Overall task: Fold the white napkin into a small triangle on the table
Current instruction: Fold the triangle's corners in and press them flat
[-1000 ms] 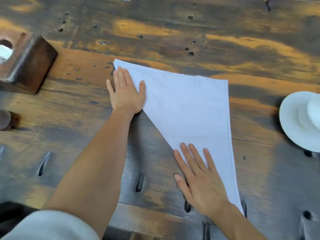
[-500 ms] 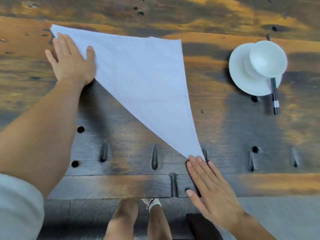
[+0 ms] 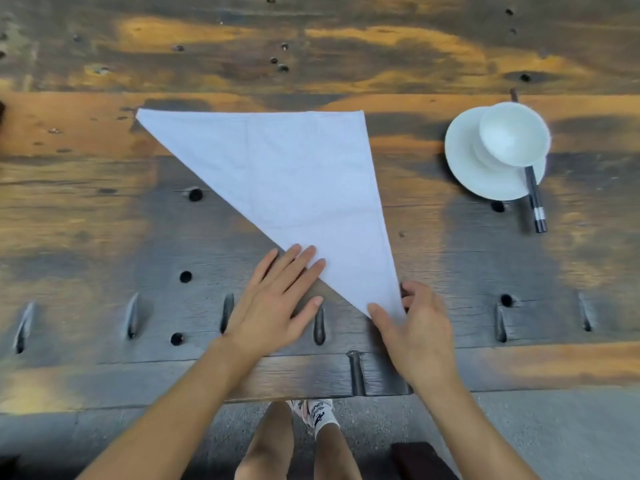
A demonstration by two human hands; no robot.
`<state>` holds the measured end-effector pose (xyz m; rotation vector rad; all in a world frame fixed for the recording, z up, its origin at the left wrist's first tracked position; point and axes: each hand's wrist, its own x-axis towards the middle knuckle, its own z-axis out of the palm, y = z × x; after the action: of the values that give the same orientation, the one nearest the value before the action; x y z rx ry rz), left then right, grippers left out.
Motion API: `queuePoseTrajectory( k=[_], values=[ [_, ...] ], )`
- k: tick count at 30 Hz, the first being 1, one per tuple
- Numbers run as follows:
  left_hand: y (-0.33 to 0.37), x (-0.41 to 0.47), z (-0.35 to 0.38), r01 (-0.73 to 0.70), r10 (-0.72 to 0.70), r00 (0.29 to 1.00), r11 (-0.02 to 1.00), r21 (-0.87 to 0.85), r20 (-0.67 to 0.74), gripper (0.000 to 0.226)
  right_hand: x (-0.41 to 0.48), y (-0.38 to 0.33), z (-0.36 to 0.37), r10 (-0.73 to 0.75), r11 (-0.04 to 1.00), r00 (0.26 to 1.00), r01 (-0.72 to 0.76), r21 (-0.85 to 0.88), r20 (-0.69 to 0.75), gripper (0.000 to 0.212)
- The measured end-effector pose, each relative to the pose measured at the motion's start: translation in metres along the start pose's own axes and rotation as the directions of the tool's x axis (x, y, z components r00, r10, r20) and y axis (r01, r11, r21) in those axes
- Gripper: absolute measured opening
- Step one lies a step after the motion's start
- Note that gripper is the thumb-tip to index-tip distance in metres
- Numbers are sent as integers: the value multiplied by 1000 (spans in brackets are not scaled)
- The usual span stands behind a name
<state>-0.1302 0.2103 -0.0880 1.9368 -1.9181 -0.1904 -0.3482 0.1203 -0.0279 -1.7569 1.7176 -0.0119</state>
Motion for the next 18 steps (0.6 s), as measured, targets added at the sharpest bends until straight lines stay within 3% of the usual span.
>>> queuePoseTrajectory(
  k=[4, 7, 12, 15, 18],
  values=[
    [13, -3, 4, 87, -87, 996, 996, 20, -9, 54, 11, -26, 0, 131, 990, 986, -126, -60, 99, 45],
    [12, 0, 2, 85, -85, 996, 996, 3, -26, 53, 13, -32, -2, 129, 985, 985, -115, -128, 114, 44],
    [13, 0, 2, 86, -86, 996, 996, -4, -34, 50, 7, -36, 0, 88, 995, 993, -83, -59, 76, 25],
    [13, 0, 2, 100, -100, 994, 995, -8, -49, 51, 7, -34, 1, 135, 974, 985, -151, 170, 105, 30],
    [12, -2, 3, 109, -109, 991, 994, -12, -71, 52, 2, -31, -3, 126, 860, 983, -174, 479, 131, 40]
  ],
)
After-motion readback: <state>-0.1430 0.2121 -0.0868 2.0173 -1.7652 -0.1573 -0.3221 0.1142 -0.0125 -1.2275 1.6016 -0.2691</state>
